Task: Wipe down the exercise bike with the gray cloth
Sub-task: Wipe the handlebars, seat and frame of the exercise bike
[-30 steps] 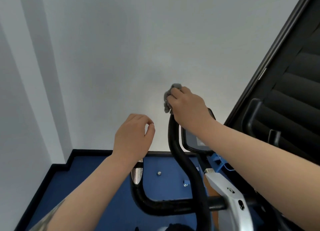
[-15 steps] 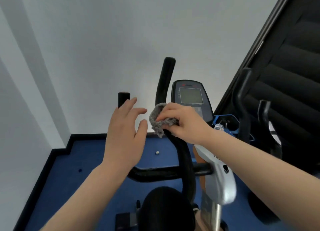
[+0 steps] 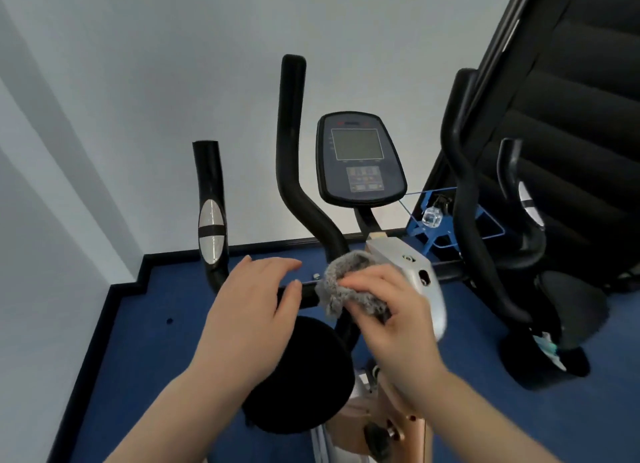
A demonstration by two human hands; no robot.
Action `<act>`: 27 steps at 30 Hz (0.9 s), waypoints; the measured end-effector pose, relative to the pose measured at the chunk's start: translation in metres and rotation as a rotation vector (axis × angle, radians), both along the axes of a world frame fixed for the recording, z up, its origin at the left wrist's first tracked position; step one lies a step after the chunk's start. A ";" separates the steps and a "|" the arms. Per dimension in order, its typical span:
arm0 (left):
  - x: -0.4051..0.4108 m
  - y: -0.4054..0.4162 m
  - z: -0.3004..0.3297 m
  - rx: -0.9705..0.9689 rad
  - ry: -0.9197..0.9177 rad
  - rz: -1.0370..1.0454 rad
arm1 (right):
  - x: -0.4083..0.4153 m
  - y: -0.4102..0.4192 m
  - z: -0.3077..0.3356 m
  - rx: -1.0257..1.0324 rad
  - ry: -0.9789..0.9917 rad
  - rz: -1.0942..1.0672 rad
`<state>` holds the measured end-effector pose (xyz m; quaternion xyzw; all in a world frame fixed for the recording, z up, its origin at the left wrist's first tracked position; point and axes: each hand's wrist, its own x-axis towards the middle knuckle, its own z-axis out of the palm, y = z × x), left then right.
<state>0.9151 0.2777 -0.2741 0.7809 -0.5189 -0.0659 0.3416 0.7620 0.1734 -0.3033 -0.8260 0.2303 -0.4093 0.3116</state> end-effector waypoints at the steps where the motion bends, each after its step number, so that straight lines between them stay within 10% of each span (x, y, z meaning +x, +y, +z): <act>1: 0.000 0.000 0.000 0.004 -0.009 -0.008 | -0.005 0.010 -0.007 0.007 -0.029 -0.022; 10: -0.008 -0.011 0.011 0.076 -0.150 -0.049 | -0.028 0.007 0.015 0.414 -0.094 0.031; 20: -0.012 -0.018 0.003 0.194 -0.211 -0.047 | -0.024 -0.040 0.027 -0.465 0.572 -0.116; 27: -0.012 -0.015 0.004 0.172 -0.194 -0.020 | 0.017 -0.029 0.026 -0.306 0.613 -0.249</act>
